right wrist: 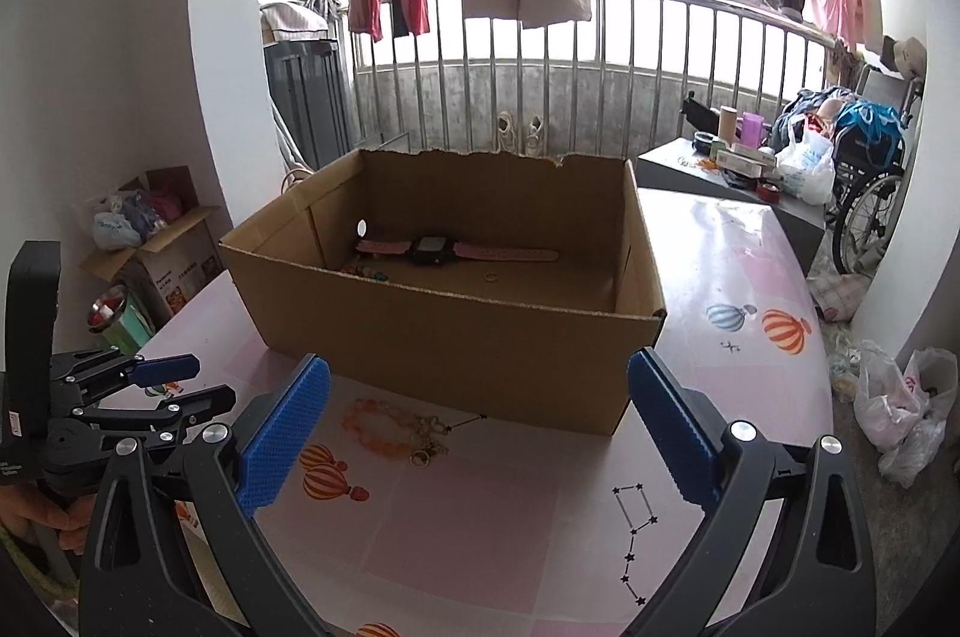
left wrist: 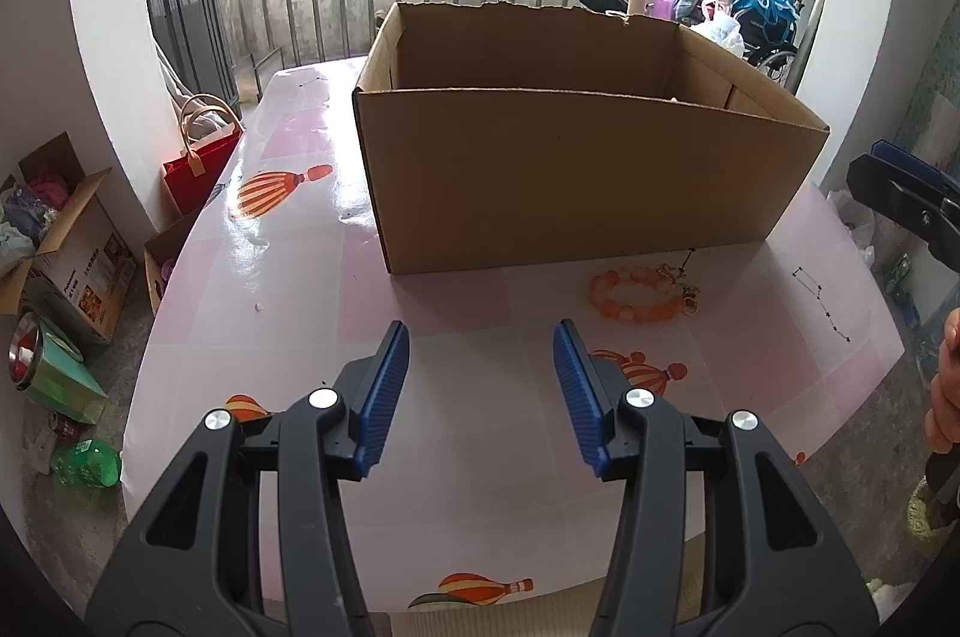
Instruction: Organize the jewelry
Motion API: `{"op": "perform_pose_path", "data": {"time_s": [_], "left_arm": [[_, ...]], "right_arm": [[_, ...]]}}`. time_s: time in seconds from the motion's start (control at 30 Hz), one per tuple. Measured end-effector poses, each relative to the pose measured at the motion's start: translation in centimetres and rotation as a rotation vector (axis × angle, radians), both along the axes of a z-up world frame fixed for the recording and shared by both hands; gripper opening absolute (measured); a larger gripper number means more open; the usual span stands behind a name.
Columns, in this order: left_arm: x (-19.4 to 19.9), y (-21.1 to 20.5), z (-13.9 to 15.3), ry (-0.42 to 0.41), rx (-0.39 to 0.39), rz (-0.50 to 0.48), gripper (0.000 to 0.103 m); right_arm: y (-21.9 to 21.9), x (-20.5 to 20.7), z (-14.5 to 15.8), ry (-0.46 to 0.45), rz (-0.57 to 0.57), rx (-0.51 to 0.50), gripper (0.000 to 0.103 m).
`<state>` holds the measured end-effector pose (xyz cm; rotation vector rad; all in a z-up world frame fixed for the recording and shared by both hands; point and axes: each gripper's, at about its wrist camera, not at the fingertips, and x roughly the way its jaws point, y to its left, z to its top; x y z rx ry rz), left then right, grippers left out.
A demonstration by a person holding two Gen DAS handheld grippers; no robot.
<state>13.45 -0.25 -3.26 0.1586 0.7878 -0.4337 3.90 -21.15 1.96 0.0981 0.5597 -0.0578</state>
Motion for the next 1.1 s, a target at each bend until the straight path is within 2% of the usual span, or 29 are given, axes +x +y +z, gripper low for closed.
{"op": "perform_pose_path", "data": {"time_s": [0.13, 0.37, 0.63, 0.77, 0.9, 1.1], "left_arm": [[0.0, -0.3, -0.5, -0.007, 0.017, 0.000, 0.048], [-0.6, -0.4, -0.6, -0.043, 0.021, 0.002, 0.062], [-0.6, -1.2, -1.7, -0.020, 0.005, -0.043, 0.070], [-0.5, -2.3, -2.3, -0.011, 0.015, -0.093, 0.070], [-0.7, -3.4, -2.3, -0.040, 0.013, -0.142, 0.069], [-0.4, -4.6, -2.7, -0.019, -0.004, -0.183, 0.048]], "right_arm": [[0.2, 0.3, -0.6, 0.017, 0.002, -0.003, 0.097], [0.4, 0.0, -1.7, 0.036, -0.011, 0.002, 0.097], [-0.4, -0.7, -3.2, 0.077, -0.054, 0.019, 0.097], [-0.9, -0.4, -4.1, 0.093, -0.065, 0.043, 0.095], [-1.1, 0.1, -4.7, 0.096, -0.050, 0.061, 0.085], [-0.9, 0.8, -5.9, 0.119, 0.012, 0.119, 0.067]]}}
